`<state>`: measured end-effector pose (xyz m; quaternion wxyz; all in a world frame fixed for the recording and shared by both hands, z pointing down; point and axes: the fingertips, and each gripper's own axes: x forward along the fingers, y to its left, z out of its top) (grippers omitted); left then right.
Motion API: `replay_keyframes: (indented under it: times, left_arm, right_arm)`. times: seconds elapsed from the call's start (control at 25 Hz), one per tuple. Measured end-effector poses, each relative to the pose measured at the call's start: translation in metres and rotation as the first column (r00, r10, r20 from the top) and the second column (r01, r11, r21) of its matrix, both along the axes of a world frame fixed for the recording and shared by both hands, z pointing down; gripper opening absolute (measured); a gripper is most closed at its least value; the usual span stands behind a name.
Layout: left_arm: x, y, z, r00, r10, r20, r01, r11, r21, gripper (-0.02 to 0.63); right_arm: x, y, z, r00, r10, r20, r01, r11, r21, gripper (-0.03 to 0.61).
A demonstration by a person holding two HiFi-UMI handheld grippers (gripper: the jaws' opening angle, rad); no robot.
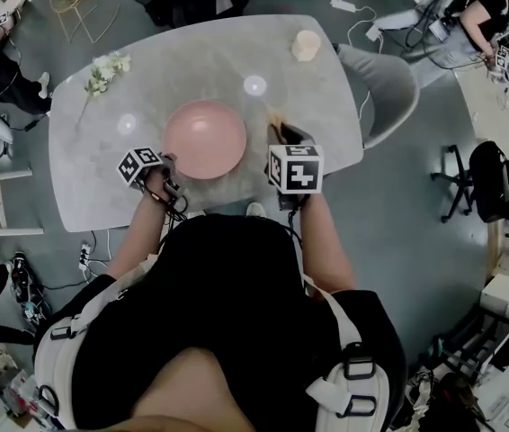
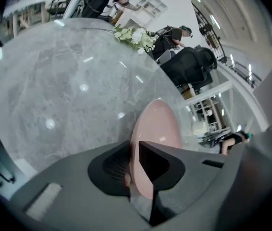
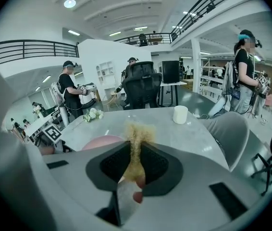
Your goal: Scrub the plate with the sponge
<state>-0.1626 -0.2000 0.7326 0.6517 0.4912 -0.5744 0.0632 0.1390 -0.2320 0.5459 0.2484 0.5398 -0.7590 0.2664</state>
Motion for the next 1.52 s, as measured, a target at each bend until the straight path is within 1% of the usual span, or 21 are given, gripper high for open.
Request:
replay_keyframes:
  times: [0.08,0.12,0.24,0.4,0.52,0.6,0.64,0.68,0.76,0.88,0.92,1.0,1.04,1.08,1.16,1.2,1.24,1.28,1.32,1.4,1.52]
  left_arm:
    - [-0.004,0.007,0.008,0.991,0.064,0.114,-0.058,0.997,-0.052,0.063]
    - [-0.005,0.009,0.010,0.986,0.085,0.145,-0.076,0.995,-0.064,0.063]
    - [-0.008,0.013,0.006,0.977,0.108,0.184,-0.099,0.993,-0.057,0.063]
    - [-0.015,0.004,-0.010,0.961,0.149,0.233,-0.153,0.988,0.001,0.063]
    - [-0.032,-0.004,-0.036,0.916,0.146,0.374,-0.178,0.983,0.052,0.063]
    - [-0.042,-0.014,-0.069,0.866,0.114,0.487,-0.201,0.971,0.128,0.063]
    - [-0.044,-0.020,-0.090,0.840,0.093,0.535,-0.221,0.959,0.179,0.063]
    - [-0.045,-0.028,-0.112,0.815,0.068,0.575,-0.244,0.941,0.235,0.063]
    - [-0.043,-0.042,-0.159,0.775,0.005,0.632,-0.296,0.887,0.355,0.063]
    - [-0.035,-0.048,-0.228,0.733,-0.073,0.676,-0.378,0.783,0.494,0.042]
    - [-0.032,-0.047,-0.252,0.719,-0.089,0.689,-0.411,0.745,0.525,0.018]
    - [-0.023,-0.041,-0.296,0.689,-0.120,0.714,-0.478,0.665,0.573,0.006]
    - [-0.019,-0.038,-0.314,0.669,-0.137,0.730,-0.512,0.627,0.587,0.006]
    - [-0.014,-0.034,-0.330,0.643,-0.153,0.750,-0.549,0.591,0.591,0.006]
    - [-0.004,-0.026,-0.354,0.593,-0.173,0.786,-0.615,0.534,0.581,0.005]
    - [0.001,-0.022,-0.361,0.588,-0.175,0.790,-0.631,0.512,0.583,0.005]
    - [0.005,-0.019,-0.367,0.598,-0.175,0.782,-0.633,0.496,0.595,0.005]
    - [0.008,-0.016,-0.372,0.615,-0.172,0.770,-0.627,0.485,0.609,0.005]
    - [0.011,-0.015,-0.374,0.630,-0.168,0.759,-0.621,0.479,0.621,0.005]
    - [0.014,-0.014,-0.374,0.651,-0.154,0.743,-0.610,0.476,0.633,0.005]
    - [0.014,-0.015,-0.370,0.678,-0.136,0.722,-0.589,0.486,0.645,0.005]
  right_arm:
    - [-0.002,0.000,0.001,1.000,-0.006,-0.001,0.006,1.000,-0.003,0.061]
    - [-0.004,0.001,0.002,1.000,-0.009,-0.002,0.009,1.000,-0.005,0.061]
    - [-0.008,0.002,0.002,1.000,-0.025,-0.005,0.025,1.000,-0.008,0.061]
    - [-0.019,-0.002,0.000,0.999,-0.048,-0.004,0.048,0.999,0.003,0.061]
    - [-0.033,-0.006,-0.002,0.997,-0.077,0.000,0.077,0.997,0.016,0.061]
    - [-0.041,-0.008,-0.005,0.995,-0.096,-0.004,0.096,0.995,0.030,0.061]
    - [-0.045,-0.010,-0.008,0.995,-0.102,-0.006,0.103,0.994,0.041,0.061]
    - [-0.048,-0.012,-0.011,0.994,-0.106,-0.005,0.106,0.993,0.056,0.061]
    - [-0.054,-0.016,-0.018,0.994,-0.106,0.004,0.105,0.990,0.094,0.061]
    - [-0.061,-0.021,-0.035,0.995,-0.088,0.037,0.080,0.981,0.176,0.061]
    - [-0.063,-0.022,-0.043,0.996,-0.077,0.054,0.064,0.975,0.214,0.061]
    - [-0.064,-0.025,-0.063,0.993,-0.063,0.102,0.028,0.951,0.308,0.061]
    - [-0.064,-0.025,-0.078,0.988,-0.067,0.137,0.011,0.928,0.372,0.061]
    - [-0.064,-0.023,-0.095,0.982,-0.081,0.173,-0.005,0.894,0.448,0.061]
    - [-0.063,-0.016,-0.133,0.971,-0.120,0.205,-0.027,0.802,0.596,0.060]
    - [-0.062,-0.013,-0.148,0.973,-0.129,0.191,-0.027,0.759,0.650,0.060]
    - [-0.061,-0.010,-0.160,0.978,-0.129,0.167,-0.022,0.726,0.687,0.060]
    - [-0.060,-0.008,-0.169,0.982,-0.122,0.145,-0.017,0.704,0.710,0.060]
    - [-0.059,-0.007,-0.175,0.985,-0.114,0.131,-0.016,0.692,0.722,0.060]
    - [-0.058,-0.005,-0.181,0.986,-0.102,0.130,-0.024,0.686,0.727,0.060]
    - [-0.056,-0.003,-0.180,0.986,-0.095,0.137,-0.034,0.691,0.722,0.060]
